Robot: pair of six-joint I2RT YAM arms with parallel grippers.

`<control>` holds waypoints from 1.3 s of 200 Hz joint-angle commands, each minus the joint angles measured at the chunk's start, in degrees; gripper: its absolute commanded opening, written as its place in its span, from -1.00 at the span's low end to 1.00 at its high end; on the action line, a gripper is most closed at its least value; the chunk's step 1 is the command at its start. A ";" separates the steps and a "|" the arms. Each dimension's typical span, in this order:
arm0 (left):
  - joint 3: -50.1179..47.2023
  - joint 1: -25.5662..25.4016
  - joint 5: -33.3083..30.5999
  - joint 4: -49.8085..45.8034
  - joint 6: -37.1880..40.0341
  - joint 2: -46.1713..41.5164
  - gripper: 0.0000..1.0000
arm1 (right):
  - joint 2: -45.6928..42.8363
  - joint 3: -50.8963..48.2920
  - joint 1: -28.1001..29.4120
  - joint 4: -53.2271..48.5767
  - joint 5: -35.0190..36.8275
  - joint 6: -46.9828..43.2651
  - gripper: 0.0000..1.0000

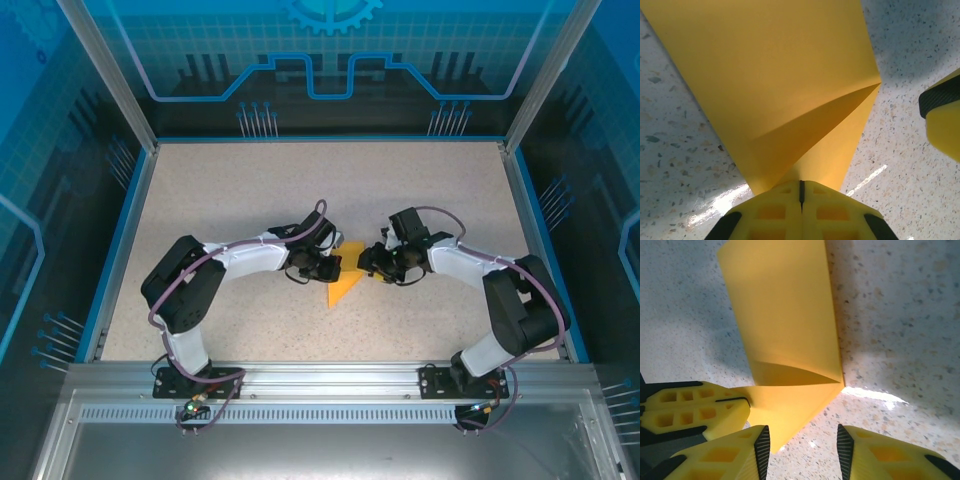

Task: Fold a paper plane with a square sheet of paper (pick it up from the middle)
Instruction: Fourth fold the wing at the center of the table.

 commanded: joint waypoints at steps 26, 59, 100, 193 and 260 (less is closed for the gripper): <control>1.40 -0.17 -2.60 -1.86 0.05 2.03 -0.95 | 3.93 0.87 -0.40 4.66 -1.88 -0.99 -0.14; 0.69 -0.19 -2.18 -0.82 -0.03 3.01 -0.96 | 6.43 0.75 -0.15 7.01 -2.76 -0.48 -0.14; 0.78 -0.14 -1.90 -0.80 0.22 3.81 -0.96 | 7.97 0.78 -0.15 8.70 -3.51 -0.81 -0.14; 0.45 -0.23 -2.08 -1.07 -0.22 2.54 -0.93 | 8.68 -0.30 0.55 12.73 -6.40 -2.85 -0.31; 0.25 -0.25 -2.43 -1.22 -1.55 -0.95 -0.80 | 11.52 2.40 0.72 7.45 -8.55 -12.39 -0.48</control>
